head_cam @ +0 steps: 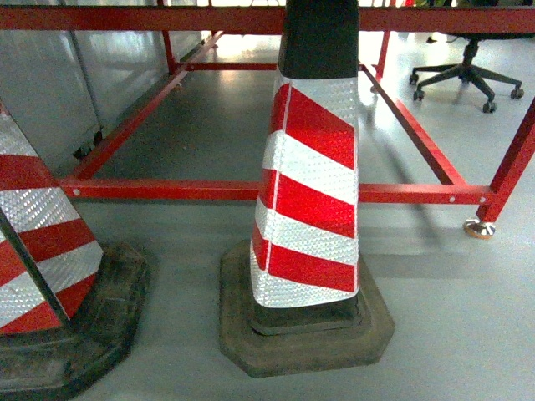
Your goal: Place box next to blue box on left shelf
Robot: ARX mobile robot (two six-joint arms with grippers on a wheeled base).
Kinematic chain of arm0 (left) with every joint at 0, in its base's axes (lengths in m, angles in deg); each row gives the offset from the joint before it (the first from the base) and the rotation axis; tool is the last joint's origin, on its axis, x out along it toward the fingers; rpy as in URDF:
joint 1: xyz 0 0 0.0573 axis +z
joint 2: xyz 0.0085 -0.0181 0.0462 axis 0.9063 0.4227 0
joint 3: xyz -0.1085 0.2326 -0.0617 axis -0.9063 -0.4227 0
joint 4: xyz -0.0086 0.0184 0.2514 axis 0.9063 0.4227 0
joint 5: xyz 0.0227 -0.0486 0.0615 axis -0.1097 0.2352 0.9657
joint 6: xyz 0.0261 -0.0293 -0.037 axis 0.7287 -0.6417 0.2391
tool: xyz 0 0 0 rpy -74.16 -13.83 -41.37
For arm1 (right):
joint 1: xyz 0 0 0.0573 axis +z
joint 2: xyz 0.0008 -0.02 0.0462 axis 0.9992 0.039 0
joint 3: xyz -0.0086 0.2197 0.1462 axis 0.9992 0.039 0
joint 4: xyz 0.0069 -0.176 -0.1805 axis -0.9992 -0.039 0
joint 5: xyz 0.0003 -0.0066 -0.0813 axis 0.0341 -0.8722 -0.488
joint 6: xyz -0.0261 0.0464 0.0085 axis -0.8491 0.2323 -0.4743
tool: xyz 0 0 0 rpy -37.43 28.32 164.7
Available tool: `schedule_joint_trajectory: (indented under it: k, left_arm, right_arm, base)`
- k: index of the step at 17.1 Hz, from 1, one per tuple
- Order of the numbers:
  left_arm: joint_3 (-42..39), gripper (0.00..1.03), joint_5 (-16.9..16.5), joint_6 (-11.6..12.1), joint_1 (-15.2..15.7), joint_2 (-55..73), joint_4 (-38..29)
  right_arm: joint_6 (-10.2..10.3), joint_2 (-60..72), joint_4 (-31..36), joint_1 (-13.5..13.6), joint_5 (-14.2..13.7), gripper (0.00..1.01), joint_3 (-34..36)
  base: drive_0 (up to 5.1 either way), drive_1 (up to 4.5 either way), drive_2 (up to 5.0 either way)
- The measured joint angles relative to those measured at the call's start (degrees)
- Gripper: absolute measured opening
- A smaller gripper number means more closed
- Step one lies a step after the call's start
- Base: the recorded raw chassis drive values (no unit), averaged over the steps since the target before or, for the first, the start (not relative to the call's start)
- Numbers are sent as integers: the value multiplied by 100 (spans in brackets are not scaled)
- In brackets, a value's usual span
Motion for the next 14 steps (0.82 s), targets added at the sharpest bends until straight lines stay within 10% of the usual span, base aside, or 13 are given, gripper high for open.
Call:
schedule_joint_trajectory:
  k: [14]
  left_arm:
    - [0, 98, 11, -2, 0, 0, 7]
  right_arm:
    - [0, -2, -2, 0, 2, 98, 0]
  base:
    - [0, 0, 0]
